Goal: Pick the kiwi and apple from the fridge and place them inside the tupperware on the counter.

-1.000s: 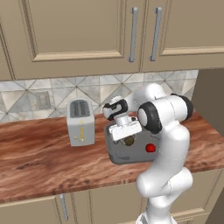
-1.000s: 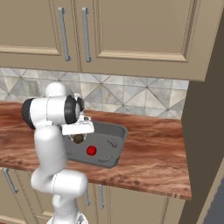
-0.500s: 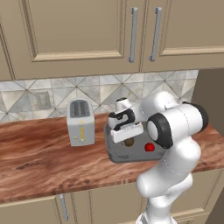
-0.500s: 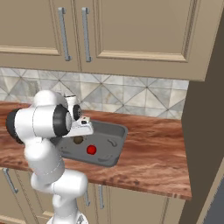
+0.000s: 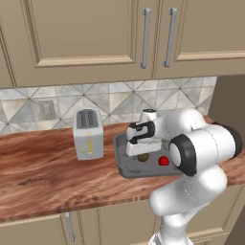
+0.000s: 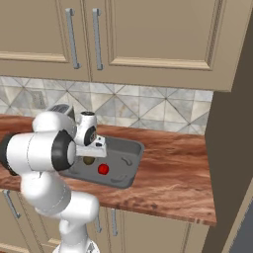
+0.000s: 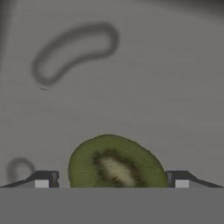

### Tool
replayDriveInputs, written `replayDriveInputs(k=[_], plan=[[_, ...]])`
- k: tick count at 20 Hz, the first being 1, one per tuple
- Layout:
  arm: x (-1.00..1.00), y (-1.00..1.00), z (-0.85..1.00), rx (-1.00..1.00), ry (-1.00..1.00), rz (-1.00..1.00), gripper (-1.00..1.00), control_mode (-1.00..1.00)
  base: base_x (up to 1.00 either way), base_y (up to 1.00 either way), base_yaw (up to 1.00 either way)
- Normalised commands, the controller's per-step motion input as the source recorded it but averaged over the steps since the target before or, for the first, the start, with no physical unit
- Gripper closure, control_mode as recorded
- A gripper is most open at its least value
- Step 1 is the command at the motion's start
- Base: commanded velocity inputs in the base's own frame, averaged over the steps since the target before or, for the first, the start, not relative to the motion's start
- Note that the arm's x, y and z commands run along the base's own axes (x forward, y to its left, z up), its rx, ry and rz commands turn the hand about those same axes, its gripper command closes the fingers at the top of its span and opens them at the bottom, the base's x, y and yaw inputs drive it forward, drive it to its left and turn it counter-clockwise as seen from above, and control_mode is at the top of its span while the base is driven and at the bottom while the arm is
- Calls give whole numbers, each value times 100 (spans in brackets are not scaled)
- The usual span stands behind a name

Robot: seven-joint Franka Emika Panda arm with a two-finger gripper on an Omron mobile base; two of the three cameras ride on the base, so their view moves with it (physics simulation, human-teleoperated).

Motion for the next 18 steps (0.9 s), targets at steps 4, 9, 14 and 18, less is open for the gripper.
replayDriveInputs(k=[4,9,14,18], plan=[[-29,0,41,1,0,-1,-100,-100,0,0,0],[-23,0,45,0,0,-5,-100,-100,0,0,0],[-29,0,38,0,-5,-6,-100,-100,0,0,0],[-72,0,43,0,-28,-8,-100,-100,0,0,0]])
